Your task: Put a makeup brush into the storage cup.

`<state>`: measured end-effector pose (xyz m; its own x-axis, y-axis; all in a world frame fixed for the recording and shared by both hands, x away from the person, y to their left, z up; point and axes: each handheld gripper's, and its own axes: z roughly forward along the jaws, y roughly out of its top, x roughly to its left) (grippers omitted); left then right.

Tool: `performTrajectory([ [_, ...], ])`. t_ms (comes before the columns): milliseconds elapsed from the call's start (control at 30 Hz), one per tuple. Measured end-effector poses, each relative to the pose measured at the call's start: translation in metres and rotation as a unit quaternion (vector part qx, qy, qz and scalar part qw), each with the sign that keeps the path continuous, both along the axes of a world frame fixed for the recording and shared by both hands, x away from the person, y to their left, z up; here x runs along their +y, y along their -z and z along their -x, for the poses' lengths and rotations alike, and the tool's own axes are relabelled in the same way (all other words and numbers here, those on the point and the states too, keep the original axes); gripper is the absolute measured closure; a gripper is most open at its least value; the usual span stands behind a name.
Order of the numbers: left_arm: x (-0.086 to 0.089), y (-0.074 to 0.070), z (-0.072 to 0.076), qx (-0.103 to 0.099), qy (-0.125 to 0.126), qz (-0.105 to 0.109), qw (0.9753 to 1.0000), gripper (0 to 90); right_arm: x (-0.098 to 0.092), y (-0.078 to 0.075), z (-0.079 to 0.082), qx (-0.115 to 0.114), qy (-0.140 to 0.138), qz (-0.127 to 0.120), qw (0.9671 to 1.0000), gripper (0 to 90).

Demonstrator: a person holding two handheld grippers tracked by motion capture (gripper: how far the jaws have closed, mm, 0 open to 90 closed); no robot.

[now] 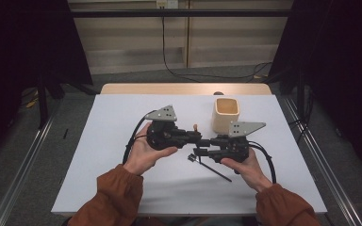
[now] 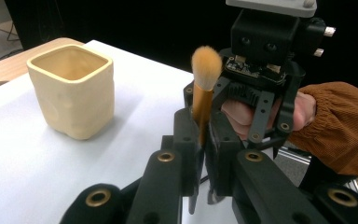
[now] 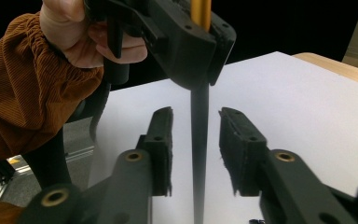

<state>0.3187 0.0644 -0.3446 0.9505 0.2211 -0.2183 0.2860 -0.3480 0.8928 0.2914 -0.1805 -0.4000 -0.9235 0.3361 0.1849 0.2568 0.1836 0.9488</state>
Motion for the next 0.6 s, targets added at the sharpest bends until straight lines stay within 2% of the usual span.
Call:
performTrajectory([
  [333, -0.0024, 0.0020, 0.0001, -0.004, -0.002, -0.002, 1.0000, 84.3, -0.0014, 0.0007, -0.0008, 0.000, 0.005, -0.002, 1.0000, 82.0],
  [600, -0.0028, 0.0039, -0.0007, -0.006, -0.001, 0.000, 1.0000, 84.3, -0.0015, 0.0010, -0.0007, -0.003, 0.005, 0.003, 1.0000, 83.4],
])
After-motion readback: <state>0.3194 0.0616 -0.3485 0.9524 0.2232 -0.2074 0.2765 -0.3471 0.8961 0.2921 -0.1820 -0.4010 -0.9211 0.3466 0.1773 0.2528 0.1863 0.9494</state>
